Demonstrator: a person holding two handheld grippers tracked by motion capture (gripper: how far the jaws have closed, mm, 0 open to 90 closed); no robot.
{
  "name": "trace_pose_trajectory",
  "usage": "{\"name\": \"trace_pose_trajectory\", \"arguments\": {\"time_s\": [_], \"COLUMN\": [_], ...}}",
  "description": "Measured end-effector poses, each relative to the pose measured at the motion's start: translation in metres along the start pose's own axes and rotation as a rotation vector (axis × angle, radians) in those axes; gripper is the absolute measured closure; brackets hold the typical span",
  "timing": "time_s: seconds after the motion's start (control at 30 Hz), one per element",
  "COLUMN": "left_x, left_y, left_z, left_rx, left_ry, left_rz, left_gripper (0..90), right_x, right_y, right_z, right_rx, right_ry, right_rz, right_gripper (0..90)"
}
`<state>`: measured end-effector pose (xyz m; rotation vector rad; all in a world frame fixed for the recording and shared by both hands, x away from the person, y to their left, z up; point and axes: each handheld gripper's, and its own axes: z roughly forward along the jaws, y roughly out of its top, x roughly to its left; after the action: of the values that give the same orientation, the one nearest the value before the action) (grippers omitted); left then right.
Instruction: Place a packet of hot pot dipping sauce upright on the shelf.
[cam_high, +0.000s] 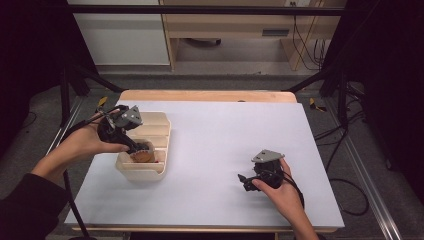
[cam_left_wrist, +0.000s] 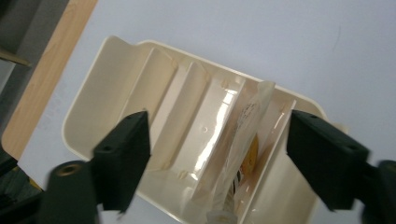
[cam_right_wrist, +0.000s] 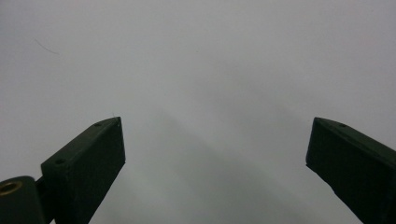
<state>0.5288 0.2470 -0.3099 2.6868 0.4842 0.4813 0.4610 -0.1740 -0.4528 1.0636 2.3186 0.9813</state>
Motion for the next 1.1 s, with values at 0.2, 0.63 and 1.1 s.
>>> {"name": "trace_pose_trajectory", "arguments": {"time_s": [0.2, 0.63, 1.1], "left_x": [-0.01, -0.042, -0.085], "left_y": [0.008, 0.036, 0.058], "left_z": [-0.001, 0.002, 0.03], "left_rx": [-0.032, -0.119, -0.257], "left_ry": [0.009, -0.007, 0.0], "left_rz": [-0.017, 0.018, -0.059], "left_gripper": [7.9, 5.0, 5.3], "right_x": [0.0, -0.001, -0.007], "right_y": [0.0, 0.0, 0.0], "right_z": [0.0, -0.001, -0.007], "right_rx": [-0.004, -0.009, -0.042], "right_ry": [0.0, -0.003, -0.038], "right_rz": [0.001, 0.002, 0.022], "right_gripper": [5.1, 5.0, 5.6]}}
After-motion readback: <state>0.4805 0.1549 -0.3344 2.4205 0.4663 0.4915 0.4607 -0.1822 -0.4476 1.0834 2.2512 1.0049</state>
